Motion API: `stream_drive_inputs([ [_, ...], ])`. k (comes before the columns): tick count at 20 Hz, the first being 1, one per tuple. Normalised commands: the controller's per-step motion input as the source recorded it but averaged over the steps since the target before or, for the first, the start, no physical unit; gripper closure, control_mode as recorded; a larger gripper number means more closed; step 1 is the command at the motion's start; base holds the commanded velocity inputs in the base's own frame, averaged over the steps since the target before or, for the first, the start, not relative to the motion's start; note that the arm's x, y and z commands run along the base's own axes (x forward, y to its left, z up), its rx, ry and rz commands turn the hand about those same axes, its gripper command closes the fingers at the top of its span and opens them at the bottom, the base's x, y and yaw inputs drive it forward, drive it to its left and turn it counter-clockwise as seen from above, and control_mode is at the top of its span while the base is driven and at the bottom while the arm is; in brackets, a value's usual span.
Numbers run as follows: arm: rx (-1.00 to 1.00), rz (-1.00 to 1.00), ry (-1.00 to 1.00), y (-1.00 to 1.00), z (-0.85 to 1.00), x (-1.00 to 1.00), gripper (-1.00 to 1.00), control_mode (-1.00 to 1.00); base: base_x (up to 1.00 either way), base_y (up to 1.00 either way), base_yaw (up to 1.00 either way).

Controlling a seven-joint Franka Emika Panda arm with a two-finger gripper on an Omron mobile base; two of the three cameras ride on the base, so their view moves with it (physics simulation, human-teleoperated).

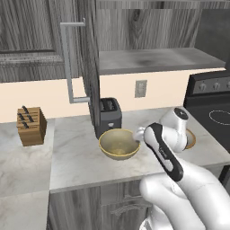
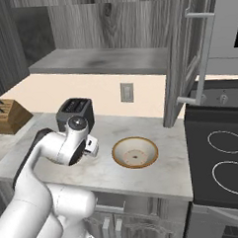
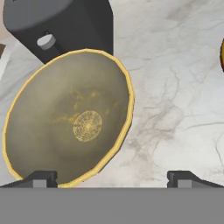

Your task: Open the cabinet. Pick the bowls from the counter and place them in the cabinet. Then close the cabinet.

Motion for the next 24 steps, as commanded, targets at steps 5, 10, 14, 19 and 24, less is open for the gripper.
stream_drive_inputs([
  [5, 0.0, -0.03, 0.0, 0.0, -0.13, 0.33, -1.0, -1.0, 0.0, 0.0, 0.0],
  [10, 0.0, -0.01, 0.0, 0.0, -0.19, 0.26, -1.0, -1.0, 0.0, 0.0, 0.0],
  [14, 0.0, 0.0, 0.0, 0.04, -0.22, 0.11, -1.0, -1.0, 0.0, 0.0, 0.0],
  [19, 0.0, 0.0, 0.0, 0.12, -0.22, 0.05, -1.0, -1.0, 0.0, 0.0, 0.0],
  [24, 0.0, 0.0, 0.0, 0.2, -0.29, 0.11, -1.0, -1.0, 0.0, 0.0, 0.0],
])
